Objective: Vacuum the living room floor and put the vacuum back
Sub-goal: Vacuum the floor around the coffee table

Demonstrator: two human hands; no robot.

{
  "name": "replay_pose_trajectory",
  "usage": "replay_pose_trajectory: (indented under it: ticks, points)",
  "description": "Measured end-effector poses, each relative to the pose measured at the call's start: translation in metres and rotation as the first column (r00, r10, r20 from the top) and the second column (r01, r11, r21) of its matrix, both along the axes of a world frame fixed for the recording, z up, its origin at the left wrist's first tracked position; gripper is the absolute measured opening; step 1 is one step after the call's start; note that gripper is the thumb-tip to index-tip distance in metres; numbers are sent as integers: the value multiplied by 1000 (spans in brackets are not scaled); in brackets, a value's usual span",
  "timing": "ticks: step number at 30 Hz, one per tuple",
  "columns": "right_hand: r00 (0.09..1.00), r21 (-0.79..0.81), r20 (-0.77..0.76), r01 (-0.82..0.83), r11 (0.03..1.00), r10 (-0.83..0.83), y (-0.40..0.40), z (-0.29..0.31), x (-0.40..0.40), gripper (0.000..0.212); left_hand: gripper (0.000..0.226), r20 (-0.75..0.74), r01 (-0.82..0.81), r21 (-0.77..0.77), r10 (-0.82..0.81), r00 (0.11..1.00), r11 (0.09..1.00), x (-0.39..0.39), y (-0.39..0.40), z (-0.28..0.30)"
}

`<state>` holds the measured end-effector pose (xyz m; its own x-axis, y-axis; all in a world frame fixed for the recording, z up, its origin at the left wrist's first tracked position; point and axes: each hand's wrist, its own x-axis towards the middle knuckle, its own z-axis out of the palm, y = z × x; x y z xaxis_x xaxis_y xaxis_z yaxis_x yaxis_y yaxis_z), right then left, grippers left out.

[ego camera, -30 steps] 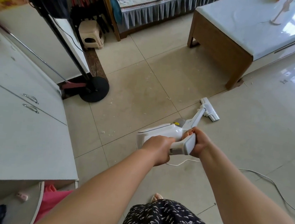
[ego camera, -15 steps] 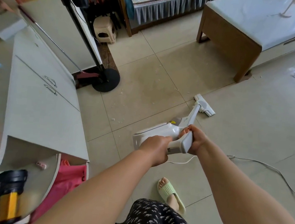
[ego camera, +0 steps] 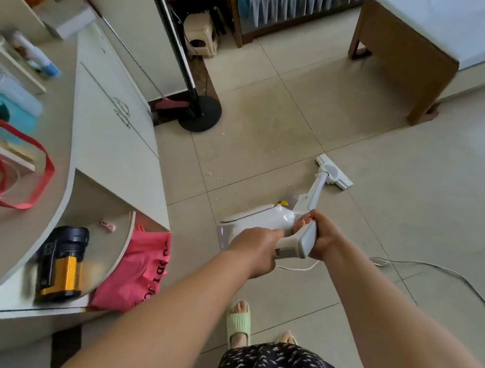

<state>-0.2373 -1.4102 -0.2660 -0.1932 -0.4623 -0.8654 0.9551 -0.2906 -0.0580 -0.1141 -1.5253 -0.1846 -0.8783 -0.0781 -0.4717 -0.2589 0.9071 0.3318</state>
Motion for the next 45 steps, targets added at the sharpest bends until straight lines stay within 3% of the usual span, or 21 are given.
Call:
replay_pose_trajectory:
  ticks: [18, 22, 32, 40, 45]
  points:
    - [998, -14, 18, -62, 998, 63, -101, 23, 142, 27, 34, -49, -145, 1, 144, 988, 990, 152, -90, 6]
    - [996, -9, 3, -85, 996, 85, -129, 24, 179, 37, 34, -65, -172, 4, 172, 983, 985, 193, -116, 8]
    - [996, -76, 14, -85, 993, 86, -183, 31, 269, 21, 36, -112, -232, -9, 229, 967, 973, 284, -163, 9]
    - [987, -70, -4, -163, 984, 163, -215, 31, 329, 35, 41, -126, -302, 26, 303, 945, 953, 353, -183, 16]
    - [985, -79, -6, -173, 982, 173, -217, 24, 351, 36, 32, -92, -286, 5, 285, 954, 958, 377, -186, 11]
